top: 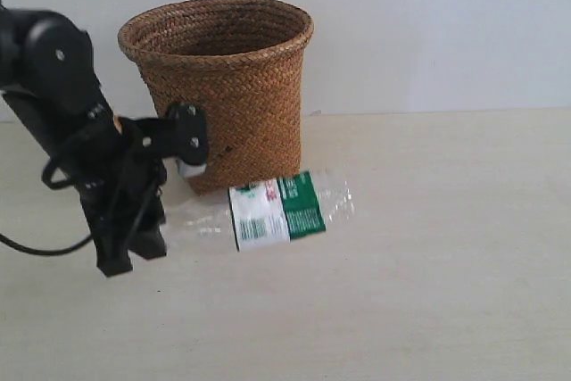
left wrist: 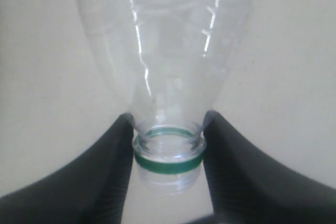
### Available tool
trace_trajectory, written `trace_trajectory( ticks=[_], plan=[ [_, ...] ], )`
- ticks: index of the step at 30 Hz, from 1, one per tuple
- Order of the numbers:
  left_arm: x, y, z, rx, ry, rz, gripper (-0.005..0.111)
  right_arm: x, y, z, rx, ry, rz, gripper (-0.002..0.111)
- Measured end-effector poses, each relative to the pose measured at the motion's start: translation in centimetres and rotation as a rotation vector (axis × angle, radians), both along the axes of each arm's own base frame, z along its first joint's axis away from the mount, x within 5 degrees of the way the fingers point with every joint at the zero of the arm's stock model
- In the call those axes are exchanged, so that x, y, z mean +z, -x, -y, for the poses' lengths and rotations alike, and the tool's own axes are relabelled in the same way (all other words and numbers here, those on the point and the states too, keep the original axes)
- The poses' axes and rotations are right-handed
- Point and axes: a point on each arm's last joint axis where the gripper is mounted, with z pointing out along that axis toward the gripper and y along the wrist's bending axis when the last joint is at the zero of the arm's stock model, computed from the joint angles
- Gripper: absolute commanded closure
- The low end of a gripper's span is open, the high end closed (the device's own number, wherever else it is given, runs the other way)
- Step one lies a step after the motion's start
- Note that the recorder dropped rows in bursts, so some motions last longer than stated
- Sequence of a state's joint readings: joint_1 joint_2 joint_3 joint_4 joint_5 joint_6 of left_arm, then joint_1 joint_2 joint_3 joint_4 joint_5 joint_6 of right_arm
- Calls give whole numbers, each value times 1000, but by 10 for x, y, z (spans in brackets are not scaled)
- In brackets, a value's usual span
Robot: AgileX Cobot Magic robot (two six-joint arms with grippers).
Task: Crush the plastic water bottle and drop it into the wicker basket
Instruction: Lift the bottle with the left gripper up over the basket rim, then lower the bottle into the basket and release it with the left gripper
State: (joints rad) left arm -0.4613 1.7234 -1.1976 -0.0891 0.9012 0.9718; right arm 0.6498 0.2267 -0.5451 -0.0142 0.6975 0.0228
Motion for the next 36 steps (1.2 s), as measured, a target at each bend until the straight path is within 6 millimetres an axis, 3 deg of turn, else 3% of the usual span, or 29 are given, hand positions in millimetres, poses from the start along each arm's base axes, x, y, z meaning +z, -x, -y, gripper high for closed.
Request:
trace_trajectory(
  ticks=[8, 16, 25, 36],
  plan=[
    [76, -7, -25, 70, 52, 200, 103, 0, 1, -1, 9, -22, -16, 108],
    [119, -15, -38, 93, 14, 255, 103, 0, 1, -1, 9, -22, -16, 108],
    [123, -2, -32, 149, 93, 99, 103, 0, 1, -1, 9, -23, -15, 108],
    [103, 14, -22, 202, 228, -64, 103, 0, 1, -1, 9, -23, -15, 108]
  ],
)
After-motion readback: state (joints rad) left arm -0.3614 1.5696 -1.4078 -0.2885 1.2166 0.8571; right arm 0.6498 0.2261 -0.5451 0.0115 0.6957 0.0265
